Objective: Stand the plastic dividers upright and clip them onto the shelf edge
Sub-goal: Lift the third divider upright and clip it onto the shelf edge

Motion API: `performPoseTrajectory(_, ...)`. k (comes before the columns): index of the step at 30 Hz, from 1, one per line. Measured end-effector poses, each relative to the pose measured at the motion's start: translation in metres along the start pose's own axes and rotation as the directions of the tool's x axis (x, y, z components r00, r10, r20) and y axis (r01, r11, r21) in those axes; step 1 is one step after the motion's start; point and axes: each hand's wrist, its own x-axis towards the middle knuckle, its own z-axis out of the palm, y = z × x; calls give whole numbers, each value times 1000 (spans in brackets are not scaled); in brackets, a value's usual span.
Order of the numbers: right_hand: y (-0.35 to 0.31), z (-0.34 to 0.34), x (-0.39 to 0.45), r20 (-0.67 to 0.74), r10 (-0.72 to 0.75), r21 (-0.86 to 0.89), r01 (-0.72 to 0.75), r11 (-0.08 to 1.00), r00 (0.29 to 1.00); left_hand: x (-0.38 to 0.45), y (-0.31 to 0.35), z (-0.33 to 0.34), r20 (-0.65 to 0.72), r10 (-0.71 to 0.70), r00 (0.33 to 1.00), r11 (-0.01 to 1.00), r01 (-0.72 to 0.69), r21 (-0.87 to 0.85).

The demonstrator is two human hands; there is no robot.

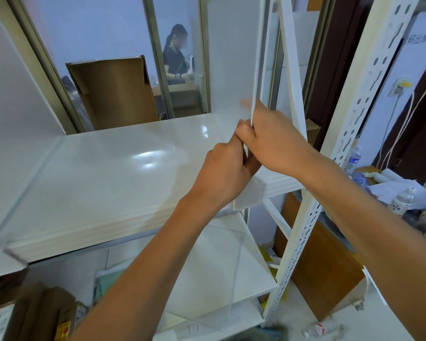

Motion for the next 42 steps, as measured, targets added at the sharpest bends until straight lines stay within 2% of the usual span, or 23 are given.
performPoseTrajectory(11,8,10,-5,-20,-8,17,8,1000,1000,-8,-1,1,44,-16,999,1000,15,21)
performPoseTrajectory(19,8,21,-15,-149,9,81,4,997,989,-23,-15,-2,57,-60,997,998,59,18)
performPoseTrajectory(25,12,29,-28,-28,93,109,-89,990,995,-32,-22,-13,98,-85,992,992,94,-89)
performPoseTrajectory(28,16,34,-40,14,121,108,-122,987,992,-40,-29,-18,141,-77,987,992,91,-90)
performPoseTrajectory(31,38,35,-61,36,116,22,-116,993,993,-56,-45,-34,163,-102,981,994,106,-20)
performPoseTrajectory(33,65,33,-75,102,28,-96,-19,995,994,-70,-65,-56,158,-112,981,993,105,54)
performPoseTrajectory(36,97,30,-89,236,-107,-102,134,986,966,-92,-100,-98,160,-83,984,963,38,266)
performPoseTrajectory(40,100,38,-86,141,-266,-174,288,942,954,-122,-149,-148,244,-123,962,908,9,419)
performPoseTrajectory(42,96,44,-84,94,-304,-196,317,928,948,-133,-170,-161,312,-77,947,857,-97,506)
